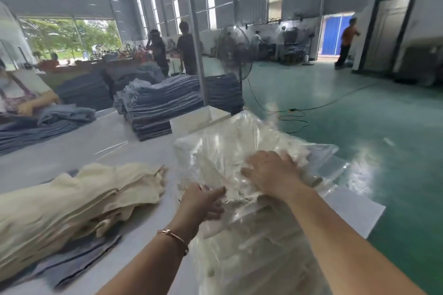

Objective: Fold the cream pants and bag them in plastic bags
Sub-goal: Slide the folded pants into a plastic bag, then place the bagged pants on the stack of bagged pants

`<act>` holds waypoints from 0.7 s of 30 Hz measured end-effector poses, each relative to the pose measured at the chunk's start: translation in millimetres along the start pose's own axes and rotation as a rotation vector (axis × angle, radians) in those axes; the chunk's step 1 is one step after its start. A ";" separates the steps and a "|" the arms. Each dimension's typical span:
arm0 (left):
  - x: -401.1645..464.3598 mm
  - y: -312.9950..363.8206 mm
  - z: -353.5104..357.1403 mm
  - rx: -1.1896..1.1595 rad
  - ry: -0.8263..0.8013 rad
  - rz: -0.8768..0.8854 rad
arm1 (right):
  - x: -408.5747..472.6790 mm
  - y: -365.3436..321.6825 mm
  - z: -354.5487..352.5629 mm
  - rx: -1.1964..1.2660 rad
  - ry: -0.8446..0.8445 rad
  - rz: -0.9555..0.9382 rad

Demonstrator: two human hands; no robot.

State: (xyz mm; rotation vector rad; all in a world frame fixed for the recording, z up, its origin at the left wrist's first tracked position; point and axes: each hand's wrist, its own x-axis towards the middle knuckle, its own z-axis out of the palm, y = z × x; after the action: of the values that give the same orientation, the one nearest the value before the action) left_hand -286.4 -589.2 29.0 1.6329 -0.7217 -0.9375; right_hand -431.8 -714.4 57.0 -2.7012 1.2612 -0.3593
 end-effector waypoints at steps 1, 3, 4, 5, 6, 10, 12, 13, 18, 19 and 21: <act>2.7 -1.4 -1.1 0.060 0.007 0.018 | 0.1 -0.5 6.7 -0.010 -0.060 -0.011; 2.3 -2.0 -6.9 0.138 0.000 0.031 | -0.3 -2.3 10.9 -0.022 -0.097 -0.010; 0.4 -2.8 -12.2 0.139 -0.003 0.028 | -0.1 -3.7 9.1 -0.029 -0.112 0.003; -1.8 -5.5 -19.0 0.122 -0.006 0.025 | -0.7 -5.7 5.2 -0.040 -0.133 0.022; -5.9 -9.2 -27.5 0.109 -0.009 0.023 | -1.1 -9.1 0.7 -0.056 -0.145 0.045; -31.4 -43.5 -83.8 0.147 0.012 -0.014 | -7.3 -56.4 -7.6 -0.003 0.192 0.013; -49.9 -72.9 -122.8 0.174 0.055 -0.080 | -17.7 -106.5 0.2 0.211 0.417 -0.153; -60.6 -88.3 -145.1 0.169 0.088 -0.131 | -23.7 -135.4 7.2 0.312 0.455 -0.255; -133.4 -150.8 -266.5 0.070 0.340 -0.341 | -59.4 -268.0 87.1 0.281 0.064 -0.654; -150.7 -160.2 -290.1 0.052 0.389 -0.366 | -66.8 -290.2 107.4 0.242 -0.026 -0.696; -183.7 -176.0 -336.7 0.015 0.489 -0.404 | -82.4 -336.8 144.3 0.180 -0.155 -0.774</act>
State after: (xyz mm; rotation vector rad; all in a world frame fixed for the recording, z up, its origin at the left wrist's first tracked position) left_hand -90.3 -226.5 -60.8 1.9605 -0.0632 -0.7570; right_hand -195.8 -432.2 -18.9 -2.8654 0.0923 -0.3047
